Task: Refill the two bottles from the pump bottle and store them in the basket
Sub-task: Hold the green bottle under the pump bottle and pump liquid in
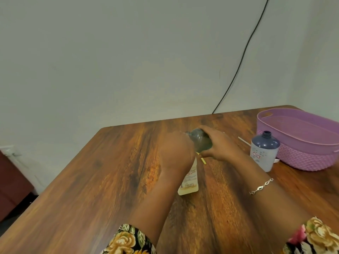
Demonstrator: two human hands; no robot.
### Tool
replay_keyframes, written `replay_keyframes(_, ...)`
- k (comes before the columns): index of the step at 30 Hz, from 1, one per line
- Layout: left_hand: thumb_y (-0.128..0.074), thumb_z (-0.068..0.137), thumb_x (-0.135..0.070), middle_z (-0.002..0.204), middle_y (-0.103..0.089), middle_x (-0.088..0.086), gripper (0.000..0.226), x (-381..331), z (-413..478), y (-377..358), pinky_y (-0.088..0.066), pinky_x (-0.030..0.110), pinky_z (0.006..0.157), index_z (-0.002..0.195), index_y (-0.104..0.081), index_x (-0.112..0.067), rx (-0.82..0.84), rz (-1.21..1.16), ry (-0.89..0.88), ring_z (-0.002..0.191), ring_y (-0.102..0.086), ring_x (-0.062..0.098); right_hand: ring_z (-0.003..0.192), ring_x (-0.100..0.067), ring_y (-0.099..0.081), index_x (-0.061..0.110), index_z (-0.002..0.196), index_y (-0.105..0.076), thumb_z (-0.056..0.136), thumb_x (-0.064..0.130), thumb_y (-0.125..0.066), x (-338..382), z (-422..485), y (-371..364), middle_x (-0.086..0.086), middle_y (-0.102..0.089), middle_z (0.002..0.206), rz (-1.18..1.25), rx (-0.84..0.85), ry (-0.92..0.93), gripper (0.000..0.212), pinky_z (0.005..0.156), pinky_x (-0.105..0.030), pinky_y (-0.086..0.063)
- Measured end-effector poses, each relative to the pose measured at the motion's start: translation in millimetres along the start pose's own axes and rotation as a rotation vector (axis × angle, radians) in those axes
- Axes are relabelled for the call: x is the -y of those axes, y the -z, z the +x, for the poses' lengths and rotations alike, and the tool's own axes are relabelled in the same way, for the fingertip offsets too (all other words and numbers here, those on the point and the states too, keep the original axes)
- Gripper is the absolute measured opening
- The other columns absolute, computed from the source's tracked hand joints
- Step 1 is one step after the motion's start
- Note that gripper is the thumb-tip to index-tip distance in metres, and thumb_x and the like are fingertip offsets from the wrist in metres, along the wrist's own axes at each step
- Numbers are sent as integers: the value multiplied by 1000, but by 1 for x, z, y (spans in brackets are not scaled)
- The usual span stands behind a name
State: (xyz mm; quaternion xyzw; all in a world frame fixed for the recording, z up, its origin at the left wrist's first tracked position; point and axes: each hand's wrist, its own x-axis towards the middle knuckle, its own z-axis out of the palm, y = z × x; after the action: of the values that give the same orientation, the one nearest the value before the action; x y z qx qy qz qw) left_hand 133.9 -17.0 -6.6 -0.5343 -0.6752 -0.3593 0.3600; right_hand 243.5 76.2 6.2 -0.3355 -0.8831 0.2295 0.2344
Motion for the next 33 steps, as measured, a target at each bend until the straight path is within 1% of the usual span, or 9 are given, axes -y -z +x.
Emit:
replay_keyframes(4, -36, 88, -18, 67, -62, 7, 40, -1, 9, 4, -37, 23, 45, 66, -65, -3, -9, 10, 22, 59, -55, 20, 112, -20, -50, 29, 129, -43, 63, 20, -82, 2, 3, 8, 4, -53, 125, -12, -11, 17, 78, 92, -41, -45)
replay_keyframes(8, -37, 89, -17, 75, -66, 8, 38, -4, 0, 0, -40, 21, 51, 74, -69, -2, -29, 19, 17, 65, -59, 20, 115, -22, -49, 32, 130, -41, 65, 22, -81, -1, 4, 4, 5, -52, 127, -80, -10, 10, 78, 95, -44, -42)
replay_keyframes(12, -37, 88, -17, 78, -68, 9, 38, -2, -6, -1, -42, 21, 54, 76, -70, -2, -16, 8, 17, 68, -60, 20, 115, -22, -49, 32, 130, -40, 63, 23, -82, -3, 3, 0, 5, -52, 128, -72, 9, 0, 80, 95, -47, -42)
replay_keyframes(16, -37, 88, -18, 70, -64, 7, 39, -2, 4, 4, -35, 20, 50, 69, -67, -3, -14, 22, 7, 63, -57, 19, 115, -21, -49, 30, 130, -41, 63, 24, -81, 0, 4, 5, 5, -52, 127, -26, 14, 12, 79, 94, -47, -43)
replay_keyframes(18, -36, 88, -18, 67, -62, 7, 39, -2, 9, 5, -37, 22, 47, 67, -66, -3, -16, 20, 19, 61, -56, 20, 114, -21, -49, 30, 130, -41, 63, 26, -81, 0, 5, 7, 5, -52, 127, -38, 9, 24, 78, 93, -46, -44)
replay_keyframes(21, -36, 89, -17, 72, -65, 9, 39, -3, 3, 2, -42, 24, 47, 71, -68, -2, -23, 35, -4, 65, -58, 22, 116, -22, -48, 31, 133, -38, 65, 25, -81, -1, 4, 6, 4, -51, 130, -66, 8, 18, 81, 95, -47, -42)
replay_keyframes(27, -37, 88, -17, 71, -64, 11, 39, -1, -2, -1, -43, 24, 44, 71, -67, -1, -16, 51, -15, 64, -58, 22, 117, -23, -48, 30, 132, -39, 64, 24, -81, -3, 3, -1, 3, -51, 130, -66, 21, 10, 80, 96, -48, -42)
replay_keyframes(31, -35, 89, -19, 70, -61, 8, 40, -3, 6, 2, -36, 22, 43, 69, -66, -2, -9, 60, -1, 63, -55, 21, 112, -21, -51, 30, 128, -42, 64, 25, -81, -1, 4, 3, 4, -54, 124, -28, -3, 35, 75, 92, -44, -45)
replay_keyframes(33, -35, 89, -18, 68, -61, 8, 40, -4, 9, 2, -34, 21, 42, 67, -65, -3, -20, 54, 15, 62, -55, 21, 112, -21, -51, 30, 129, -42, 64, 24, -81, 0, 6, 6, 4, -53, 125, -50, -9, 45, 76, 93, -45, -45)
